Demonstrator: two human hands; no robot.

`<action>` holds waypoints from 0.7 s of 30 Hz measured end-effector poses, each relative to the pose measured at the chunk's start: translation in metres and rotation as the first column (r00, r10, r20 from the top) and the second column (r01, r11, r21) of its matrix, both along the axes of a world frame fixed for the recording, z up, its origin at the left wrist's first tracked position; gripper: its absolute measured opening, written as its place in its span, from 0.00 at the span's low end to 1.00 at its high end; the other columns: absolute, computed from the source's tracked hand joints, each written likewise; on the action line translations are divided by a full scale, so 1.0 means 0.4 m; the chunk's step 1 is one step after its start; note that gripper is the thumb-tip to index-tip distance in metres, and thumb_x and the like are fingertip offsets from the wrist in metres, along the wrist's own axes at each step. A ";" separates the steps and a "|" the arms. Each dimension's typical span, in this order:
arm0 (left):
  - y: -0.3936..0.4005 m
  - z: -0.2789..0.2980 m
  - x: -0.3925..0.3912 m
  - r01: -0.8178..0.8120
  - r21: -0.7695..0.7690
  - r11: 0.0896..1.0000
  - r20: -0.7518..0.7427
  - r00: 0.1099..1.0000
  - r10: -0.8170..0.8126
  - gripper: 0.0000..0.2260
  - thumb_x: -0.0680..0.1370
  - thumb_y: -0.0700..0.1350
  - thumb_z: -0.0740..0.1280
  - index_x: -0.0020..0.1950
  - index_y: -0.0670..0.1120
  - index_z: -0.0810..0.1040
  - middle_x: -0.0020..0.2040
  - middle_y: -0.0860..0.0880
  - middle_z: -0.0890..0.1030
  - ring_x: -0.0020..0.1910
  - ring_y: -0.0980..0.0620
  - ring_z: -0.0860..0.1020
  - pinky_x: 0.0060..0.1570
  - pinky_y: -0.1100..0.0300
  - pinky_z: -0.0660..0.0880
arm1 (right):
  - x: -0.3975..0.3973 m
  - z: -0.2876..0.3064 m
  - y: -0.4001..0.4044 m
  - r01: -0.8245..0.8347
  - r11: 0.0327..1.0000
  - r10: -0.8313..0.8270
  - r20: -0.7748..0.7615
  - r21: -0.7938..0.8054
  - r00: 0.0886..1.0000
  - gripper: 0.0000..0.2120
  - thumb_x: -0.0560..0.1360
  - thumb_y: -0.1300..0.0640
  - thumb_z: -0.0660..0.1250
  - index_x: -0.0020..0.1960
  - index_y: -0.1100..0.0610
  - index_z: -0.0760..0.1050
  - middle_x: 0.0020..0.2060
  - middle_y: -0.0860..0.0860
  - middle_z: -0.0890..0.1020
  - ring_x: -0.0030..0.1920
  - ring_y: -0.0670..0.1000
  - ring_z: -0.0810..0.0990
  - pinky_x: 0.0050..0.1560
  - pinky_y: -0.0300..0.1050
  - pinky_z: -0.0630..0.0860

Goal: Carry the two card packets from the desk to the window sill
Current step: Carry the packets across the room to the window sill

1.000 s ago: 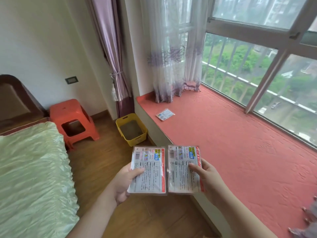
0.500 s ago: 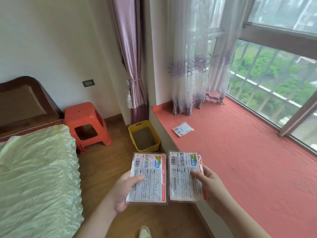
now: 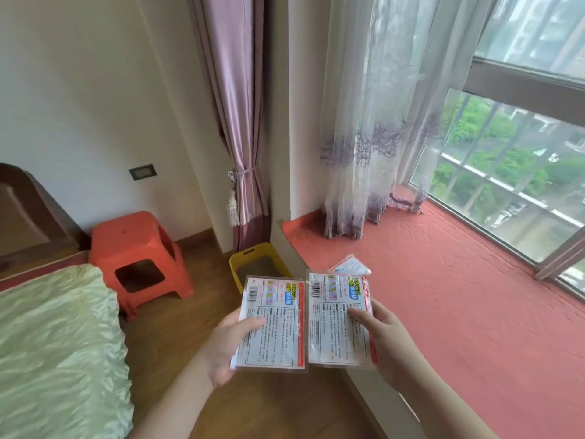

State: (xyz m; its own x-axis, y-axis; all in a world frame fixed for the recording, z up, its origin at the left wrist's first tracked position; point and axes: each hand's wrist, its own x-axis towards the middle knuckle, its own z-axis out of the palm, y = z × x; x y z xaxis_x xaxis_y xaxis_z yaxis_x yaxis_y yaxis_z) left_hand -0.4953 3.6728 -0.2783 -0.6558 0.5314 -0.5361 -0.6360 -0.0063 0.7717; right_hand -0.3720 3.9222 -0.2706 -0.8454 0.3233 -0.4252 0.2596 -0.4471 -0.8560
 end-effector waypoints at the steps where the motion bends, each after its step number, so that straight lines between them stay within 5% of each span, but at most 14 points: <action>1: 0.015 0.001 -0.031 0.005 0.005 1.000 -0.002 1.000 -0.005 0.18 0.72 0.42 0.71 0.62 0.46 0.80 0.56 0.38 0.86 0.54 0.39 0.85 0.43 0.47 0.84 | -0.020 0.002 0.011 0.003 1.000 -0.003 -0.001 -0.006 1.000 0.09 0.81 0.62 0.65 0.59 0.57 0.81 0.51 0.58 0.89 0.46 0.60 0.89 0.36 0.50 0.85; 11: 0.226 -0.034 -0.303 0.059 -0.021 0.998 -0.008 0.998 -0.059 0.13 0.79 0.42 0.67 0.63 0.50 0.80 0.58 0.39 0.85 0.57 0.39 0.84 0.49 0.45 0.84 | -0.250 -0.035 0.195 0.067 0.998 -0.067 0.005 -0.008 0.998 0.10 0.81 0.63 0.64 0.60 0.58 0.80 0.50 0.58 0.89 0.44 0.58 0.89 0.35 0.49 0.85; 16: 0.344 -0.029 -0.426 0.093 -0.043 0.995 0.003 0.996 -0.093 0.19 0.73 0.44 0.70 0.64 0.49 0.78 0.59 0.38 0.85 0.58 0.38 0.84 0.55 0.41 0.81 | -0.363 -0.043 0.298 0.089 0.995 -0.088 0.027 -0.034 0.996 0.09 0.81 0.61 0.66 0.60 0.57 0.80 0.51 0.58 0.89 0.48 0.60 0.89 0.38 0.51 0.86; 21: 0.446 -0.027 -0.525 0.176 -0.041 0.983 0.012 0.984 -0.176 0.24 0.68 0.47 0.77 0.64 0.49 0.79 0.60 0.39 0.85 0.59 0.39 0.83 0.49 0.46 0.84 | -0.447 -0.061 0.360 0.117 0.990 -0.113 0.054 -0.080 0.992 0.09 0.81 0.62 0.65 0.59 0.57 0.80 0.51 0.58 0.89 0.49 0.61 0.89 0.39 0.51 0.86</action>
